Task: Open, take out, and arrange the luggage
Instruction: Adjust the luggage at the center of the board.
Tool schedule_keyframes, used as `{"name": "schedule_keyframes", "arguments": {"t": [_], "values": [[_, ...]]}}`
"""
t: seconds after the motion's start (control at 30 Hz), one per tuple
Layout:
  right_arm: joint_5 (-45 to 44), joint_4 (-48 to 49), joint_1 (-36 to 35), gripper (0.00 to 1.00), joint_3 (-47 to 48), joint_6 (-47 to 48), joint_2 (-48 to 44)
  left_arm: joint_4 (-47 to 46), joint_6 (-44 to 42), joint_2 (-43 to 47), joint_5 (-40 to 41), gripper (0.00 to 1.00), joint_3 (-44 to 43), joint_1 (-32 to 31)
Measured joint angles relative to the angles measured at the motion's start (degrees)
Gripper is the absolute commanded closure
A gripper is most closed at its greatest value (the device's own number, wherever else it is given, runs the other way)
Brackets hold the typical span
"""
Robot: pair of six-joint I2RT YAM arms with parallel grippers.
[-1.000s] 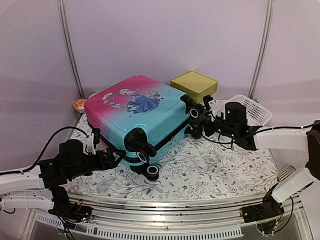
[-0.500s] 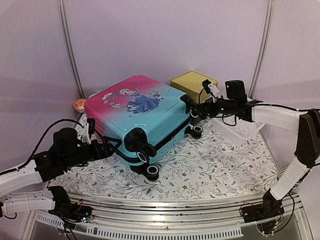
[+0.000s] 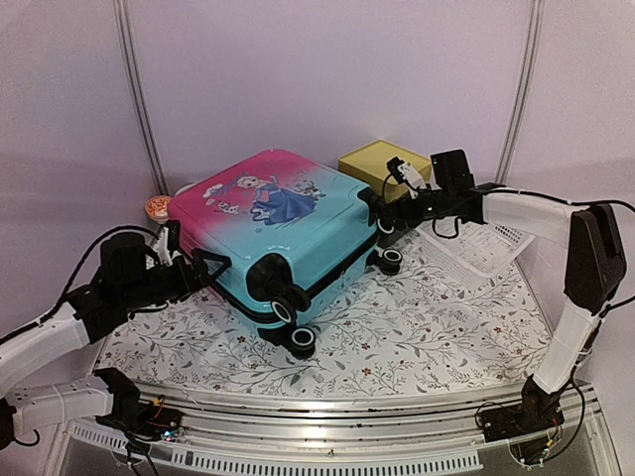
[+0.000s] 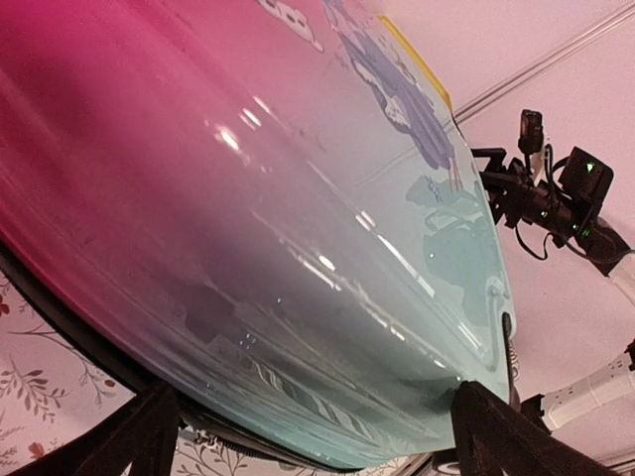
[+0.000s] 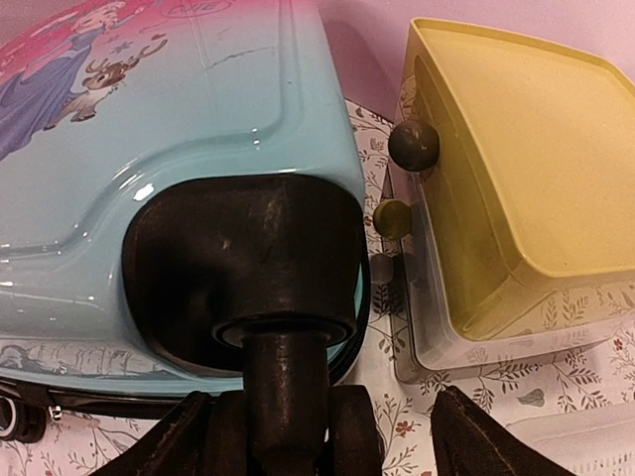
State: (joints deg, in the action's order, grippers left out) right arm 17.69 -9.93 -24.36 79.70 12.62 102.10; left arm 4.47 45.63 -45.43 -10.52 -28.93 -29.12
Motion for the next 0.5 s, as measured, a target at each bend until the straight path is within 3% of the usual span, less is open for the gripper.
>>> {"name": "schedule_keyframes", "arguments": {"t": [0.2,0.5], "values": [[0.79,-1.11,-0.02,0.5,-0.07,0.13,0.0,-1.73,0.26,-3.91,-4.35,0.03,-2.27,4.0],[-2.75,4.09,-2.45,0.52,-5.9,-1.6,-3.5,-3.28,0.66,-9.18,-6.84,0.03,-5.25,8.87]]}}
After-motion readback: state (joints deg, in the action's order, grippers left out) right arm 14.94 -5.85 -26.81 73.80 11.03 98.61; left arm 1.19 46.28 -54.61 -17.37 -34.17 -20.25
